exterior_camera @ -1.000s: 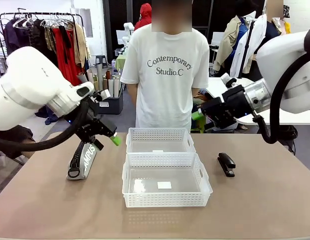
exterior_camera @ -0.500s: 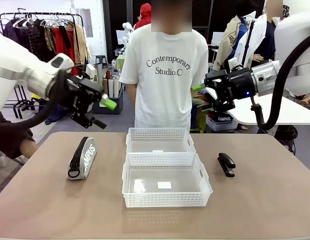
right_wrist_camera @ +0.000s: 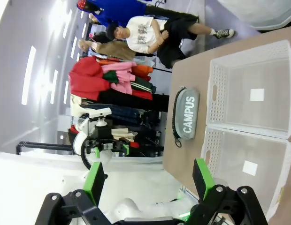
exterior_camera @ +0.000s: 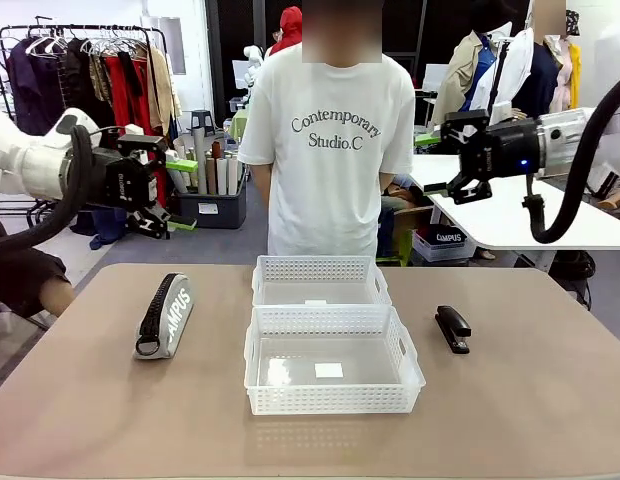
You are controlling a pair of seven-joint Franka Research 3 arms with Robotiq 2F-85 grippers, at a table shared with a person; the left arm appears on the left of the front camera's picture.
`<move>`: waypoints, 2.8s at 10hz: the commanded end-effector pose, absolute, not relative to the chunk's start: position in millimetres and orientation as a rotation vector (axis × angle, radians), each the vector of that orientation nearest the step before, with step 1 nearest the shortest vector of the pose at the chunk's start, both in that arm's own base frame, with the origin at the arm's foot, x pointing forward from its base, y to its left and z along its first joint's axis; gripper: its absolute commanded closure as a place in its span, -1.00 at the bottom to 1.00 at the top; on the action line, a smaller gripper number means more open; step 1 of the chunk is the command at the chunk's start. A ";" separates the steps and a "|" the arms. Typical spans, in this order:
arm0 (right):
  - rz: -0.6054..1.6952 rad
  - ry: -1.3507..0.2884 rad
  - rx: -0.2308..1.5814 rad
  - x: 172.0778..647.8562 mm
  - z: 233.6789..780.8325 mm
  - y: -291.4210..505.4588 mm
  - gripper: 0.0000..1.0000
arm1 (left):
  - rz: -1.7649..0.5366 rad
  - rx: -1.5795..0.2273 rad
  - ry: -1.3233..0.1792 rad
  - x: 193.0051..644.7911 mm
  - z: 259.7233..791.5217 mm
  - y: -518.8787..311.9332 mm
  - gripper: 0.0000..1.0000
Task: Distribute items into two baskets.
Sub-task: Pick up the Pencil pouch that the person points to.
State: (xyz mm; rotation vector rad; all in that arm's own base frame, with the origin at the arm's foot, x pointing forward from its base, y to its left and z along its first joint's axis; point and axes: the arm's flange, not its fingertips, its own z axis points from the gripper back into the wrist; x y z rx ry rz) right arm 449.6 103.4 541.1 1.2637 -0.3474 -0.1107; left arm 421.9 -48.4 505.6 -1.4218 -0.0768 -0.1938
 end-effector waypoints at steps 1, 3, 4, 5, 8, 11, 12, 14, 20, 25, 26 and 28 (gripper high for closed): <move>-0.162 -0.299 1.336 452.2 556.5 84.0 -1.00 | -0.155 -1.465 -0.087 419.8 510.6 -48.7 -1.00; -0.177 -0.275 1.326 456.9 555.7 68.2 -1.00 | -0.169 -1.464 -0.104 418.6 513.7 -46.8 -1.00; -0.170 -0.273 1.320 458.3 553.9 66.6 -1.00 | -0.203 -1.453 -0.104 417.2 514.3 -49.5 -1.00; -0.160 -0.311 1.321 452.2 549.8 70.0 -1.00 | -0.165 -1.444 -0.102 424.1 508.3 -42.4 -1.00; -0.160 -0.311 1.321 452.2 549.8 70.0 -1.00 | -0.165 -1.444 -0.102 424.1 508.3 -42.4 -1.00; -0.093 -0.203 1.496 451.5 560.6 55.1 -1.00 | -0.075 -1.495 -0.050 421.9 542.6 -29.8 -1.00; -0.079 -0.190 1.528 450.1 565.8 54.4 -1.00 | -0.066 -1.499 -0.061 419.6 554.8 -26.2 -1.00; -0.061 -0.161 1.576 446.1 581.1 54.1 -1.00 | -0.049 -1.525 -0.088 418.4 569.6 -16.6 -1.00; -0.073 -0.133 1.589 446.3 594.4 31.4 -1.00 | -0.043 -1.513 -0.158 422.9 591.4 -1.2 -1.00; -0.070 -0.168 1.571 444.3 584.2 27.5 -1.00 | -0.054 -1.495 -0.156 421.4 588.0 0.2 -1.00; -0.070 -0.168 1.571 444.3 584.2 27.5 -1.00 | -0.054 -1.495 -0.156 421.4 588.0 0.2 -1.00; -0.070 -0.168 1.571 444.3 584.2 27.5 -1.00 | -0.054 -1.495 -0.156 421.4 588.0 0.2 -1.00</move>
